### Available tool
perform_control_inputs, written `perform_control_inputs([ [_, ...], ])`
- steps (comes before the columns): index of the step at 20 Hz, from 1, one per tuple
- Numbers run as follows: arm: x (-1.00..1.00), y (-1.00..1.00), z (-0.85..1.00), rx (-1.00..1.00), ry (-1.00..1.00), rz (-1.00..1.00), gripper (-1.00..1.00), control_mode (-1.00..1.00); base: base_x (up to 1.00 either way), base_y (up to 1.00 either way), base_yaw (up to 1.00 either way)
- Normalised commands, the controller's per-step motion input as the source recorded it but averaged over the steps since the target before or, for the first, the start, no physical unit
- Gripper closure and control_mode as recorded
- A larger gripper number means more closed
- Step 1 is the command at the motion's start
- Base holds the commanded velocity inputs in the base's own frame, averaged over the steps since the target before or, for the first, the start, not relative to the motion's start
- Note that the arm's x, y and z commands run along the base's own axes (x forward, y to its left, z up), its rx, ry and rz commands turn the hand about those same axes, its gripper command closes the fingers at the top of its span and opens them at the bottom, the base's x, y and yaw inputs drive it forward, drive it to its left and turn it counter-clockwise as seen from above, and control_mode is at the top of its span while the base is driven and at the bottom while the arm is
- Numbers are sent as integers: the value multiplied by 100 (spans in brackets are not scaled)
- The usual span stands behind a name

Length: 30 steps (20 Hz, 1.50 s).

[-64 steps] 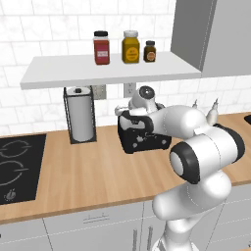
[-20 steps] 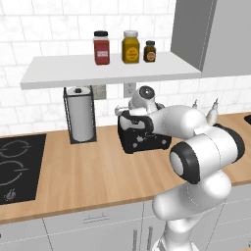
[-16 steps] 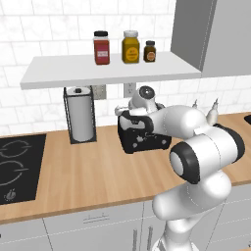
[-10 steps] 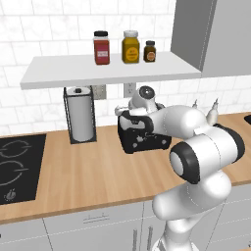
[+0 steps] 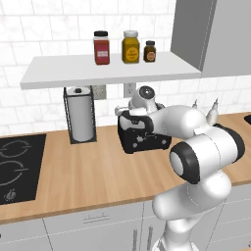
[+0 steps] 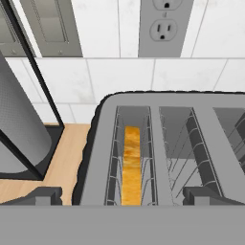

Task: Start the toaster. Once the lever pops up, take the bread to the plate on the dining counter.

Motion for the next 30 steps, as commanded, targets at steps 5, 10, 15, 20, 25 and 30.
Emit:
perform_control_inputs([
  [5,0,0,0,0,0,0,-100,-100,0,0,0],
  [10,0,0,0,0,0,0,-100,-100,0,0,0],
  [15,0,0,0,0,0,0,-100,-100,0,0,0],
  [20,0,0,0,0,0,0,-100,-100,0,0,0],
  [25,0,0,0,0,0,0,-100,-100,0,0,0],
  [30,0,0,0,0,0,0,-100,-100,0,0,0],
])
